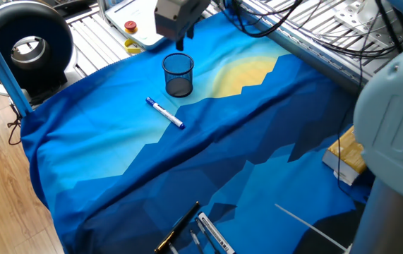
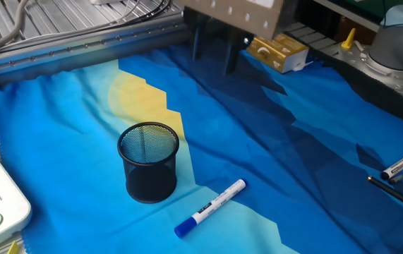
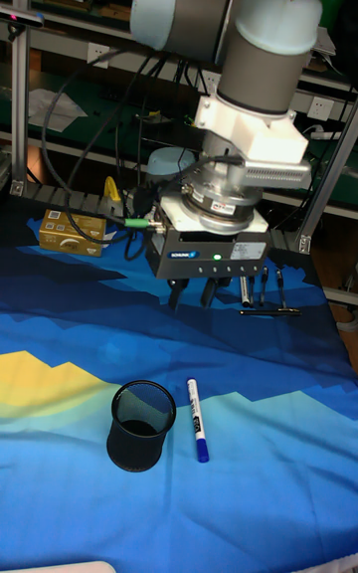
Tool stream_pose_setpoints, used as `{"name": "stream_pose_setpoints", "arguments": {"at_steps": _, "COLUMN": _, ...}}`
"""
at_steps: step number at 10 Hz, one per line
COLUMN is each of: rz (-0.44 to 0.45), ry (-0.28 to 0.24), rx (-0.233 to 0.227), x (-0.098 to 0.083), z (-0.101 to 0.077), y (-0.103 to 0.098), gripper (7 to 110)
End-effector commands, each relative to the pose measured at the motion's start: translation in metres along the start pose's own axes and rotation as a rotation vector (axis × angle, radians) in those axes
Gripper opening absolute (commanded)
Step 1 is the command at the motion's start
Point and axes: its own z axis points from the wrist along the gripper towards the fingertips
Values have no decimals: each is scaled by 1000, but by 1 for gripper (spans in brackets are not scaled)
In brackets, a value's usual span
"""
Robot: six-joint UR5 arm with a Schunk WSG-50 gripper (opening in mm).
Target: Put the pen into the pen holder
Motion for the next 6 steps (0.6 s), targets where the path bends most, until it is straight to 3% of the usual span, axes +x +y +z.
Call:
{"name": "stream_pose_setpoints", "arguments": {"at_steps": 1, "rz": 65, "ry": 6, "rx": -39, "x": 1, "z": 18, "y": 26, "gripper": 44}}
{"name": "stream_pose_setpoints", "arguments": {"at_steps": 3, "rz": 150, "ry": -9, "rx": -54, "x": 1, "z": 27, "y": 40, "gripper": 44}}
{"name": "stream_pose_setpoints", "arguments": {"at_steps": 6, "rz": 130, "ry": 9, "rx": -9, "x": 10, "z": 34, "y": 35, "gripper": 44}}
